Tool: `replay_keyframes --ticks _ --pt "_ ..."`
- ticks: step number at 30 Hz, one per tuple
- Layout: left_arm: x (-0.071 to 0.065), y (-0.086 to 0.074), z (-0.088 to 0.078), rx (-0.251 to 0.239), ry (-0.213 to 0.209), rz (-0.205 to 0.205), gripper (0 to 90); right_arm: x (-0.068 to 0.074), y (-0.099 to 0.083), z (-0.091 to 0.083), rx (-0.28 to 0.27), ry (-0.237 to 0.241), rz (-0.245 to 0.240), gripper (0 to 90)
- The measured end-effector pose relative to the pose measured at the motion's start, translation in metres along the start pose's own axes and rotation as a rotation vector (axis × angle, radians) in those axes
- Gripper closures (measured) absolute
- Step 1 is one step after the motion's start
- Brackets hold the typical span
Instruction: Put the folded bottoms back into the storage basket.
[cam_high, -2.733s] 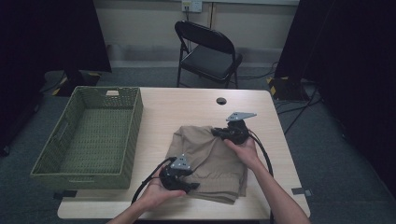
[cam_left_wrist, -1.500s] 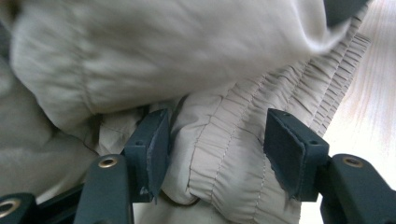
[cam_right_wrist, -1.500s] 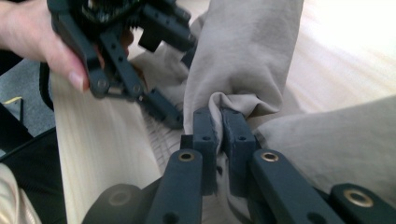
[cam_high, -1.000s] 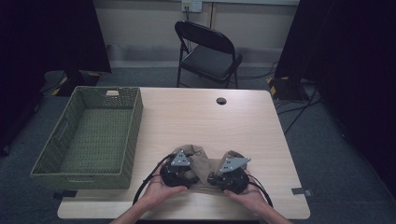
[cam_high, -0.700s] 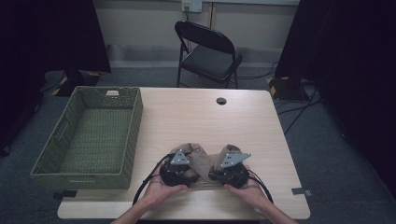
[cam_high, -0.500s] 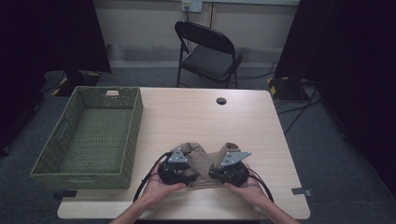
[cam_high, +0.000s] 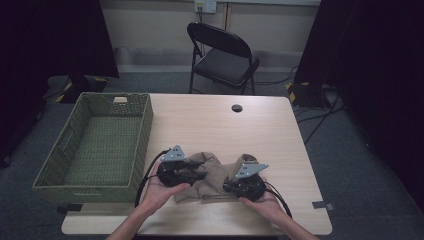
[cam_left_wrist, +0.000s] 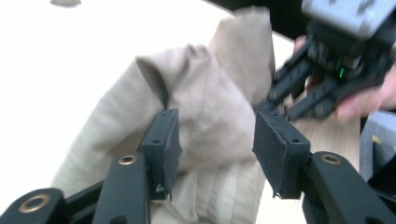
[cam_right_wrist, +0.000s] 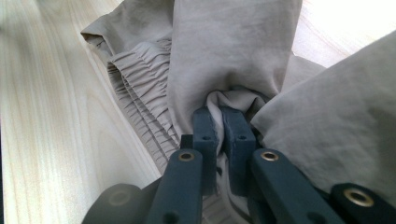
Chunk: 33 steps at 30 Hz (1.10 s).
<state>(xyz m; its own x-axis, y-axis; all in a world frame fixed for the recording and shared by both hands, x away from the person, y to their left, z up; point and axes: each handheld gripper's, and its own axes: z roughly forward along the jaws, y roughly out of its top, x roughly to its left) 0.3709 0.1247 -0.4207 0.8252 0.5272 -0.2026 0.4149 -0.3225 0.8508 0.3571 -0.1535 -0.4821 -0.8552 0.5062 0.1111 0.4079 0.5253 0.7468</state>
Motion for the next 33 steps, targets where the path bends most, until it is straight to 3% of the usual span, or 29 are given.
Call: replay_keyframes --ticks 3,9,14,15,17,19,21,23,25,29,33 --pt "0.007 0.012 0.003 -0.022 0.005 -0.016 45.2 -0.001 0.0 0.0 -0.001 0.008 0.004 85.4" --pt "0.02 0.036 0.024 -0.029 0.012 -0.023 42.8 -0.002 0.0 0.0 -0.002 0.01 0.007 85.3" --pt "0.032 0.044 0.045 -0.024 -0.004 -0.058 42.1 -0.003 -0.001 0.0 -0.007 0.021 0.015 85.3" --pt "0.034 0.043 0.049 -0.015 -0.025 -0.074 42.1 -0.003 -0.001 0.0 -0.006 0.021 0.014 85.3" --pt "0.034 0.041 0.057 0.033 -0.021 -0.06 41.6 -0.003 -0.001 0.0 -0.006 0.023 0.015 85.3" --pt "0.032 0.039 0.06 0.055 -0.05 -0.063 42.2 -0.003 0.0 0.0 -0.004 0.022 0.015 85.3" --pt "0.028 0.038 0.058 0.061 -0.089 -0.048 54.8 -0.003 0.0 0.0 -0.004 0.019 0.015 85.3" --pt "0.022 0.035 0.053 0.093 -0.093 -0.007 63.7 -0.003 0.0 0.0 -0.004 0.019 0.015 85.3" --pt "0.017 0.03 0.045 0.101 -0.104 0.007 73.6 -0.003 0.0 0.0 -0.004 0.021 0.018 85.3" --pt "0.011 0.015 0.025 0.093 -0.122 0.012 79.9 -0.003 0.0 0.0 -0.003 0.021 0.021 85.1" --pt "0.007 -0.007 0.014 0.135 -0.128 0.017 81.6 -0.003 0.0 0.0 -0.004 0.019 0.022 84.8"
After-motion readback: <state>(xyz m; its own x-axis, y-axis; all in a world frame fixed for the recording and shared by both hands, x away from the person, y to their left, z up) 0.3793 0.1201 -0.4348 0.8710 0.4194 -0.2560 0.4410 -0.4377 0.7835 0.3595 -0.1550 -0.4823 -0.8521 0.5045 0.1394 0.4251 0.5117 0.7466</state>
